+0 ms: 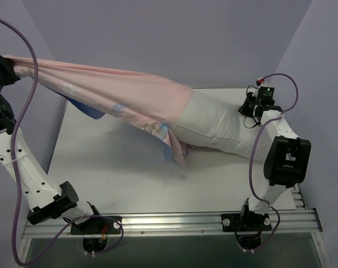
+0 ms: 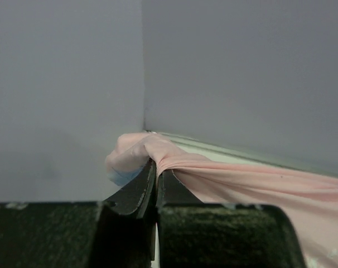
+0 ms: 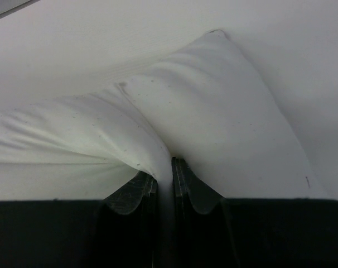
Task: Remove the pillowcase from the pillow
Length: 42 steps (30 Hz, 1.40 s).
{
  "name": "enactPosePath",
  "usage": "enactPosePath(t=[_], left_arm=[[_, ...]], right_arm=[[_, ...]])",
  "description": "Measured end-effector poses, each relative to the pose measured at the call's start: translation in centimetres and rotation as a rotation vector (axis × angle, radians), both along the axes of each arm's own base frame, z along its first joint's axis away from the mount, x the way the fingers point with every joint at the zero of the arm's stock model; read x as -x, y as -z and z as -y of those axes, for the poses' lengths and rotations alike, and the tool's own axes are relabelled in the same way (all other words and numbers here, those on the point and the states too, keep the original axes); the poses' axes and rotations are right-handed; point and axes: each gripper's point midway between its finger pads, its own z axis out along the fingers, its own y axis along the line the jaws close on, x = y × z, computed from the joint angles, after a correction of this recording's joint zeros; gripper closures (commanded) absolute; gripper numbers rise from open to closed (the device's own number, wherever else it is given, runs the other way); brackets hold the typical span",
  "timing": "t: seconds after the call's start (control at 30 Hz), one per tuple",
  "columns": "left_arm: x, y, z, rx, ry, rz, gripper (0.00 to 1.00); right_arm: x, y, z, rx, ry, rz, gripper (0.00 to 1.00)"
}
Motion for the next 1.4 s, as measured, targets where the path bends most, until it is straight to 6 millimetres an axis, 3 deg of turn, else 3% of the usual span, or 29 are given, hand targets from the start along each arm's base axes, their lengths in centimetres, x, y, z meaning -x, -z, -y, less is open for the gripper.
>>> enactPosePath(t=[0.1, 0.2, 0.3, 0.37, 0.47, 0.6, 0.67, 0.73, 0.83, 0.93, 1.07, 1.1, 1.13, 1.2, 1.27, 1.3, 1.33, 1.4], left_arm=[[1.2, -2.4, -3.4, -0.061, -0.150, 0.074, 0.98], [4.4, -6.7, -7.9, -0.137, -0.371, 0.197, 0.98], [7.2, -10.3, -9.0, -0.194, -0.480, 0.307, 0.98], [7.7, -11.7, -7.9, -0.214, -0.448, 0.360, 0.98], [6.8, -11.1, -5.1, -0.196, -0.308, 0.380, 0.98], [2.6, -8.1, 0.5, -0.132, -0.048, 0.332, 0.98], [0.0, -5.9, 3.9, -0.093, 0.107, 0.280, 0.98], [-2.5, -3.5, 6.1, -0.063, 0.209, 0.213, 0.98], [-6.0, -0.2, 8.6, -0.077, 0.273, 0.099, 0.98], [-9.0, 3.3, 13.1, -0.114, 0.382, -0.018, 0.98], [-11.3, 8.5, 17.9, -0.161, 0.494, -0.172, 0.98], [-11.5, 9.8, 18.7, -0.175, 0.514, -0.208, 0.96], [-11.6, 11.2, 19.6, -0.188, 0.535, -0.246, 0.78], [-11.6, 14.7, 21.0, -0.232, 0.591, -0.337, 0.06], [-11.2, 18.5, 21.8, -0.249, 0.645, -0.443, 0.06], [-10.9, 20.4, 21.9, -0.264, 0.673, -0.500, 0.06], [-10.7, 22.3, 21.9, -0.273, 0.696, -0.559, 0.06], [-9.6, 26.1, 21.6, -0.287, 0.729, -0.685, 0.06]], right_arm=[[0.6, 0.2, 4.4, 0.012, 0.093, -0.012, 1.00], [2.1, 0.6, 11.3, 0.070, 0.261, -0.030, 1.00], [3.7, 0.6, 15.9, 0.122, 0.383, -0.043, 1.00], [3.9, 0.5, 16.5, 0.138, 0.407, -0.044, 1.00], [3.1, 0.4, 14.8, 0.161, 0.379, -0.034, 1.00], [2.8, 0.2, 12.0, 0.112, 0.329, 0.003, 1.00], [3.0, -0.1, 11.1, 0.066, 0.328, 0.032, 1.00], [3.5, -0.3, 10.3, 0.005, 0.342, 0.069, 1.00], [4.0, -0.5, 9.8, -0.065, 0.377, 0.115, 1.00], [4.4, -0.8, 9.4, -0.112, 0.408, 0.143, 1.00], [4.4, -1.0, 9.1, -0.133, 0.420, 0.151, 1.00], [4.4, -1.0, 9.0, -0.132, 0.418, 0.149, 0.95], [4.4, -1.0, 8.9, -0.128, 0.419, 0.146, 0.72], [4.4, -1.0, 8.7, -0.122, 0.418, 0.139, 0.38], [4.4, -1.1, 8.3, -0.103, 0.400, 0.126, 0.13], [4.3, -1.3, 8.0, -0.093, 0.388, 0.122, 0.12], [4.2, -1.5, 7.8, -0.077, 0.375, 0.117, 0.01], [4.1, -1.8, 7.2, -0.047, 0.360, 0.101, 0.00]])
